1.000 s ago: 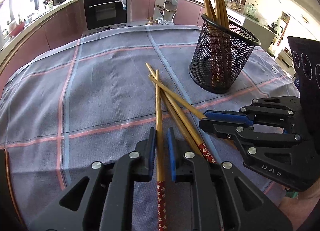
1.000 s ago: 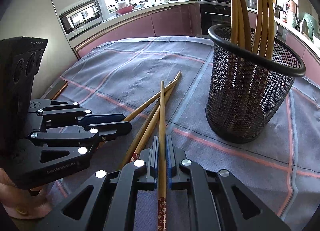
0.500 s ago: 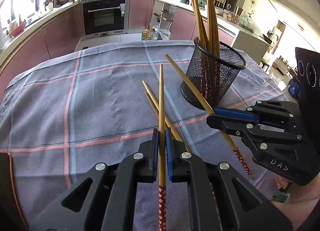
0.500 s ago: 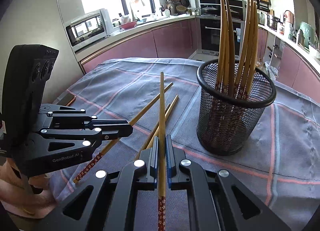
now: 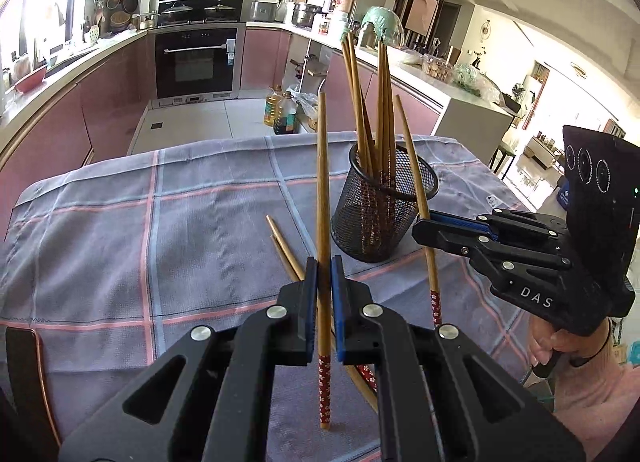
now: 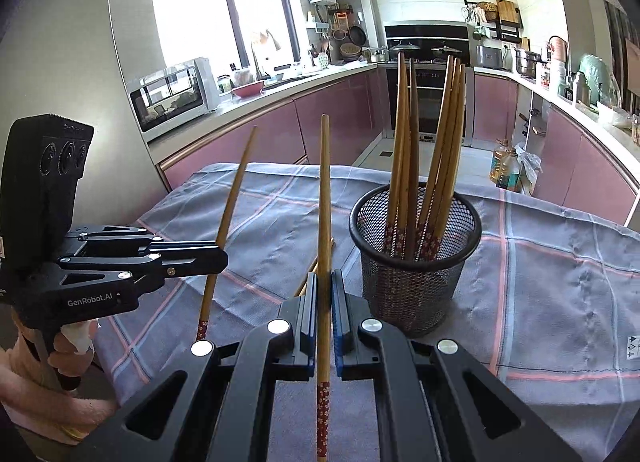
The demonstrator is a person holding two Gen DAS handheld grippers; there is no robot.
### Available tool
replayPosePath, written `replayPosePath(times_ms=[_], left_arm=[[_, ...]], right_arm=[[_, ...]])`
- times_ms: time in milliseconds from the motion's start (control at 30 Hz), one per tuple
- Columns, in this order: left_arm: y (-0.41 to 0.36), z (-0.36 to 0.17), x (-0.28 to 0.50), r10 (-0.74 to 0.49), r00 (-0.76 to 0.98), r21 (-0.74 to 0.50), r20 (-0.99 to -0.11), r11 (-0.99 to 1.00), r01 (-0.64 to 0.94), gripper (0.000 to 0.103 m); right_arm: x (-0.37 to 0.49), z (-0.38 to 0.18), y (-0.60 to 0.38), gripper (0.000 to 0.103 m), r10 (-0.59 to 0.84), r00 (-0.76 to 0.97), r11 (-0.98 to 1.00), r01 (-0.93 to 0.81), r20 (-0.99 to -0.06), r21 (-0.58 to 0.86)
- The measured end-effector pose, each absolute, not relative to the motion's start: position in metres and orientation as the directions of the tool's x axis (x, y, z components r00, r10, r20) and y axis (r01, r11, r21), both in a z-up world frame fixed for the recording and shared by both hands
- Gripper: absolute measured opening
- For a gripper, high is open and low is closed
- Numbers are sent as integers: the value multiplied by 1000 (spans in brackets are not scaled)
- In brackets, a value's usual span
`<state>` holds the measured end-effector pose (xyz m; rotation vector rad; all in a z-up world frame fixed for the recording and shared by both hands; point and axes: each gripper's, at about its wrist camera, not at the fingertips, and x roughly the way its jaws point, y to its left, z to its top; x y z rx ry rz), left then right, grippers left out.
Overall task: Organize utensils
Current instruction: 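Raise the left tool's chopstick over the mesh cup while the right tool carries its chopstick there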
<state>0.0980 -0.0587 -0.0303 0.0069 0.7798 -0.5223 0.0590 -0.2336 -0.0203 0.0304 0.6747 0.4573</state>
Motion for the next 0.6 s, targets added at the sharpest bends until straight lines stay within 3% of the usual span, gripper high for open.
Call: replayPosePath(times_ms=[600], left_arm=[[-65, 19, 92, -503, 633, -182, -588, 845, 503, 8]], right_arm=[[61, 18, -267, 6, 403, 768, 914, -366, -498, 175]])
